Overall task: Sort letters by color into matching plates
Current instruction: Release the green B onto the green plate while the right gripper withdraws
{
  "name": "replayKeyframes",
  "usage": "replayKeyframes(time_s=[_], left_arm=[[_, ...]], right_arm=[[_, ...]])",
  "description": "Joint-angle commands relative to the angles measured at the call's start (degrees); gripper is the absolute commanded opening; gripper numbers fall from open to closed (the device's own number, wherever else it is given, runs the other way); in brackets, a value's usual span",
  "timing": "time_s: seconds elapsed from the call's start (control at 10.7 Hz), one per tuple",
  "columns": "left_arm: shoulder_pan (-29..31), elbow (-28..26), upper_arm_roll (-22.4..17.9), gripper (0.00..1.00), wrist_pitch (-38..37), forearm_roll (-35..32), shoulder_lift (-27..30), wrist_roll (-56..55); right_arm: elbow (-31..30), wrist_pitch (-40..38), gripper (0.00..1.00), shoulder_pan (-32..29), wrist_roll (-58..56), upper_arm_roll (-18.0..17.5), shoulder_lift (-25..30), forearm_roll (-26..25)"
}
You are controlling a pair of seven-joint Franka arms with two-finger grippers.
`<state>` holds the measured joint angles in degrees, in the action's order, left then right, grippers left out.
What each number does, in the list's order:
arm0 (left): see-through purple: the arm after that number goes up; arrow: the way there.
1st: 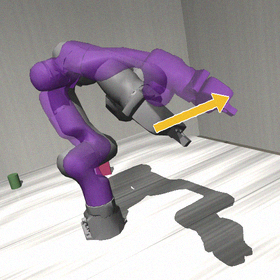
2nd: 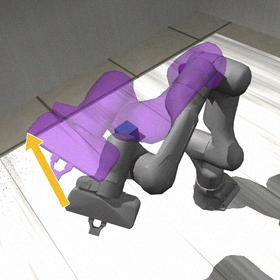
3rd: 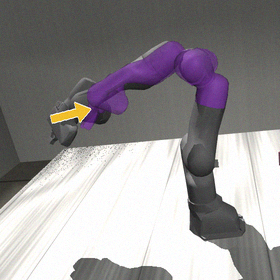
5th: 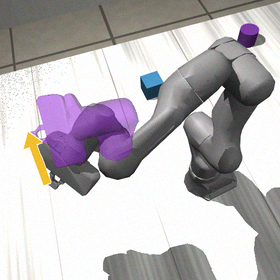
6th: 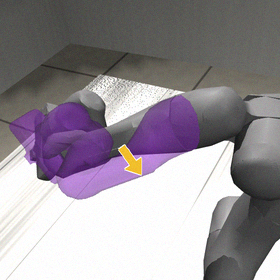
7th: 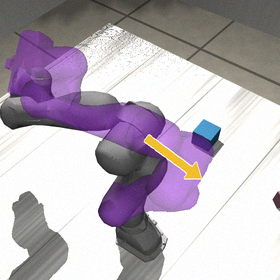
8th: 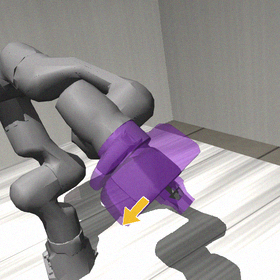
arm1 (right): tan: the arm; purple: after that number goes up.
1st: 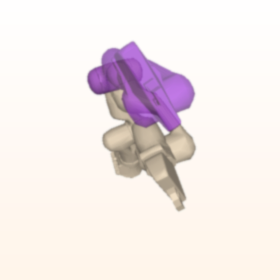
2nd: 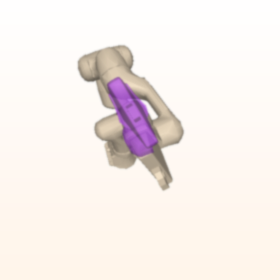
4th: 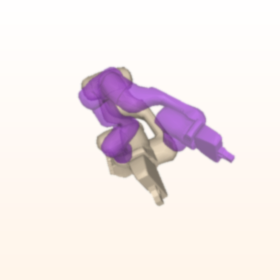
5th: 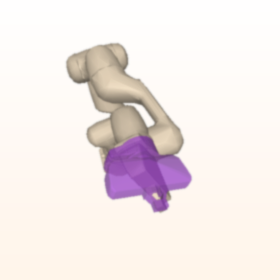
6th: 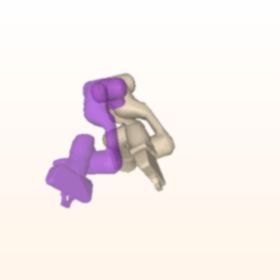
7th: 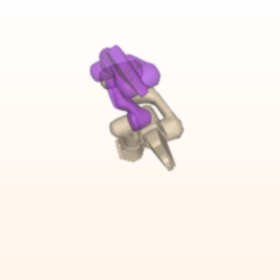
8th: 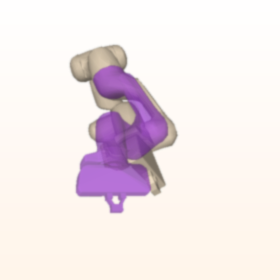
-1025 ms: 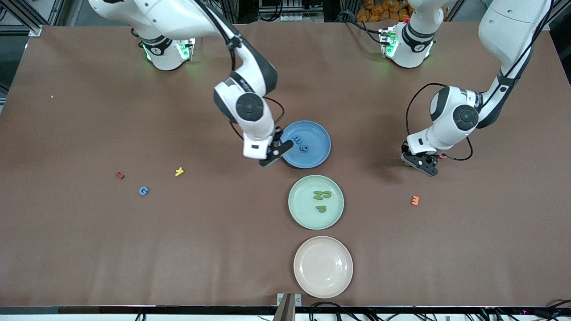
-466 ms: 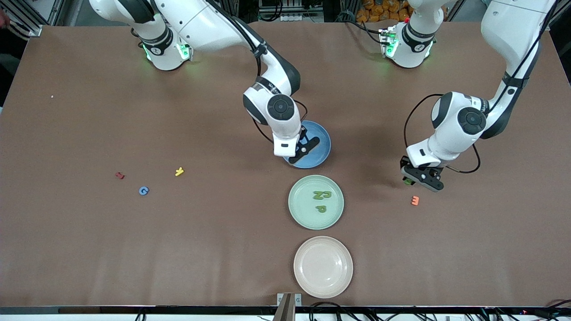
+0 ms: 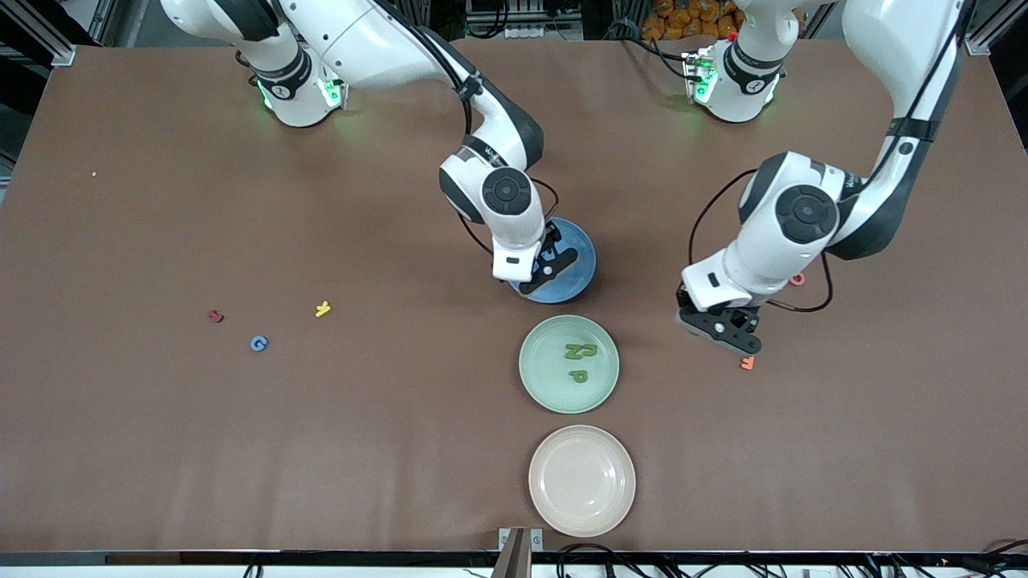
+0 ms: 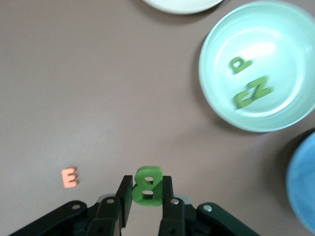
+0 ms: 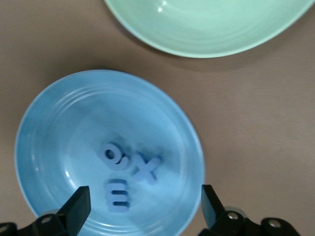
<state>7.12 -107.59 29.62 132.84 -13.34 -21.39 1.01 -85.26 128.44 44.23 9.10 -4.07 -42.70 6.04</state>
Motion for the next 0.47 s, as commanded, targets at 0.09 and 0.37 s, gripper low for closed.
replayKeyframes(time_s=[0.09,0.37], left_arm=[[-8.3,10.0,-0.4,0.0,-1.7,-0.5,-6.7,-9.2],[-10.2,16.2,-0.5,0.0,-0.6,-1.0,-14.4,-10.5]], right_arm=[[0.1,-8.1,1.0,-7.0,-1.7,5.1,5.0,-0.1],[0.0,-10.2,1.0,-14.9,-10.2,9.3,7.5,-0.2]])
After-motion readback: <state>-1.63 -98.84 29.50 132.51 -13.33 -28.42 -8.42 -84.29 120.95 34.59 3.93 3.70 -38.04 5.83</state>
